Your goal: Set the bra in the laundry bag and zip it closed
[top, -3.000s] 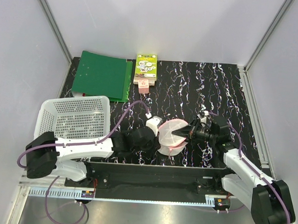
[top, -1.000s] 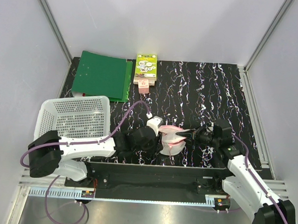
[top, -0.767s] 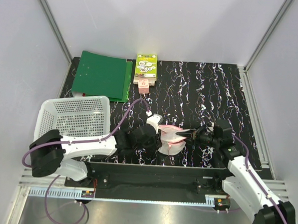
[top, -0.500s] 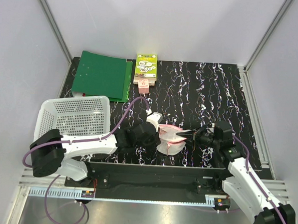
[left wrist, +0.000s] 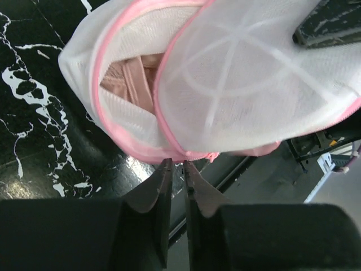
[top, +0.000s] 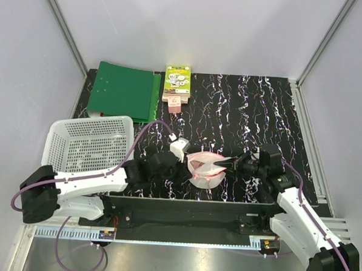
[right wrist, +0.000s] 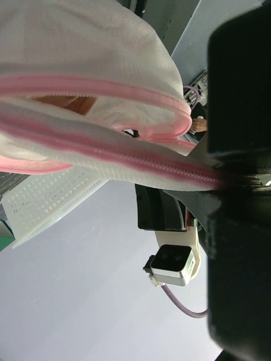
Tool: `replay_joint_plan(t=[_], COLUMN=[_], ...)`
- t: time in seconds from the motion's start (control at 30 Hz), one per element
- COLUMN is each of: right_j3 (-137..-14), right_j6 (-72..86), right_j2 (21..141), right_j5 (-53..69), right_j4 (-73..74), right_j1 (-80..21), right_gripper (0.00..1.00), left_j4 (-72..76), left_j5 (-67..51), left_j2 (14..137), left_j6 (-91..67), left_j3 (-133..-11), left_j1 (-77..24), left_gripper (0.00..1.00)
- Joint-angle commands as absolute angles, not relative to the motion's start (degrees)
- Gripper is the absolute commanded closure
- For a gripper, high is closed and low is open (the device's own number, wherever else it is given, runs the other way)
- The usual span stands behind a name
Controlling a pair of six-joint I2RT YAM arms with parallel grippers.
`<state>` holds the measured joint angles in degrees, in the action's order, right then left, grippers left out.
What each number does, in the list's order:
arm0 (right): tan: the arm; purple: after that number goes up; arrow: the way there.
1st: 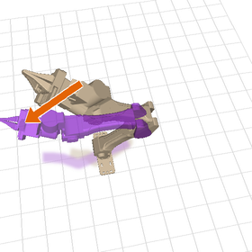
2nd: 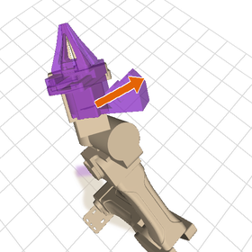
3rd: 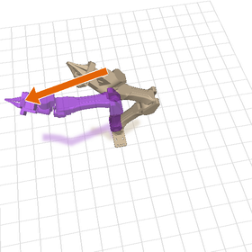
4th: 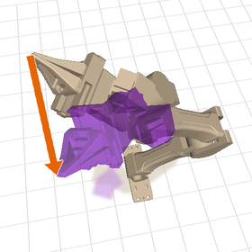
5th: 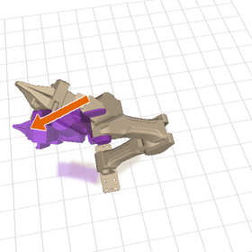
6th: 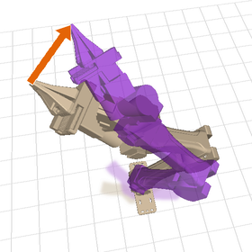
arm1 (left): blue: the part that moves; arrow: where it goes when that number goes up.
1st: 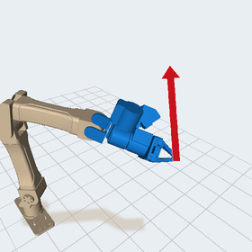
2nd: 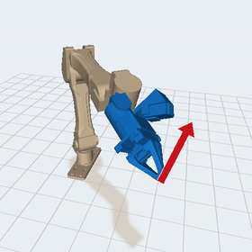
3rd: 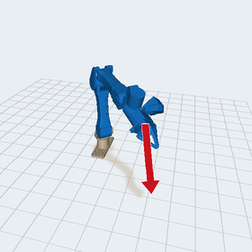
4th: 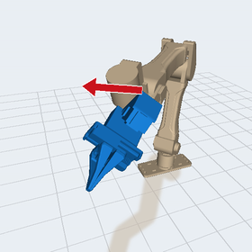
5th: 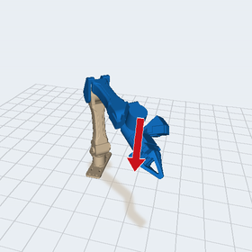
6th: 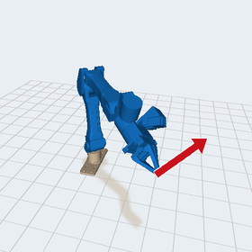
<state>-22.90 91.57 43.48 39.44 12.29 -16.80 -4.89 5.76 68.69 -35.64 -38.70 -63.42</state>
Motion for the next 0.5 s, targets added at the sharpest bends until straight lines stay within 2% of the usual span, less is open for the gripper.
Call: replay_joint_plan(t=[0.0, 0.3, 0.47], right_j3=[-24.4, -23.5, -23.7], right_j6=[92.9, 98.0, 98.8], right_j2=[41.9, 40.2, 40.3], right_j5=[38.0, 36.0, 35.4], right_j4=[13.5, 12.7, 12.7], right_j1=[-16.4, -16.5, -16.5], right_gripper=[1.0, 1.0, 1.0], left_j4=[1.3, 3.8, 5.4], left_j5=[4.0, 2.4, 0.6], left_j2=[65.1, 61.7, 60.5], left_j6=[-36.3, -38.6, -40.3], left_j3=[-36.3, -33.9, -33.7], left_j1=[-63.2, -63.2, -63.1], left_gripper=[0.78, 0.76, 0.59])
